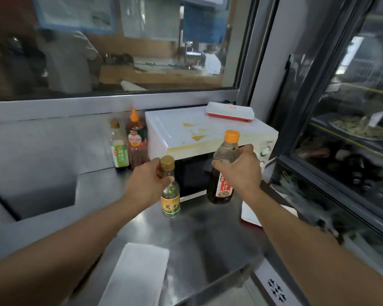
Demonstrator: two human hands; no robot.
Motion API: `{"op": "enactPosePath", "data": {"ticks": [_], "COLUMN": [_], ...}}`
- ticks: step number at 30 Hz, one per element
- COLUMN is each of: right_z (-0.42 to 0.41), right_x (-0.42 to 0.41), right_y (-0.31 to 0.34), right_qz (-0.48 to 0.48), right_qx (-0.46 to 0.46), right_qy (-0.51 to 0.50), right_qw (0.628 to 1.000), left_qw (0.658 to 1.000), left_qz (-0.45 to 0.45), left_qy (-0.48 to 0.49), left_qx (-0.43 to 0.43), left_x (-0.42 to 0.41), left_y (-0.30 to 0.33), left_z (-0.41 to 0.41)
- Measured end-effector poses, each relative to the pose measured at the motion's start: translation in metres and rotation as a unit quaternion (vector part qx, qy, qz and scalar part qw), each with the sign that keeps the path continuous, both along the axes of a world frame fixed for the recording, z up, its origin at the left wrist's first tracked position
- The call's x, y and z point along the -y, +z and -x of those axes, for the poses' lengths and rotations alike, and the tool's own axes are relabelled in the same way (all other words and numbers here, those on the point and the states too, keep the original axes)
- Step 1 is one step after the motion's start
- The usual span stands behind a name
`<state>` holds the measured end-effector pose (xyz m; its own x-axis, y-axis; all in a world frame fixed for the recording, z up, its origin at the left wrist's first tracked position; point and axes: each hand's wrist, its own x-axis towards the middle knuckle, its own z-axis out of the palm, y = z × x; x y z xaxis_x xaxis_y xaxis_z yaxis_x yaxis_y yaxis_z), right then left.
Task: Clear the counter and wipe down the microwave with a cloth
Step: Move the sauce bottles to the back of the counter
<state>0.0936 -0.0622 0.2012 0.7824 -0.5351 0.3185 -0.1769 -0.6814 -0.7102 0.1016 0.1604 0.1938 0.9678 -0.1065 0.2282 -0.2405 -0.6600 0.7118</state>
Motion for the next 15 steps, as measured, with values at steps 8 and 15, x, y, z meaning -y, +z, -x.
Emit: {"op": "enactPosePath", "data": {"ticks": [8,15], "right_z": [0.008,-0.016], "right_x": [-0.13,-0.198], "right_y": [0.012,0.009], "right_qz": [-0.001,0.011], "right_qx": [-0.016,-0.022], "right_qy": [0.055,0.11], "right_qw": [0.998,0.994], "left_qw": [0.999,0.995], "left_qz": [-0.018,-0.021], "left_qy": [0.028,0.089], "left_qx": [-0.008,-0.03], "left_x": [-0.123,-0.187], "left_y": [0.007,0.011], "left_z": [0.025,0.02]}}
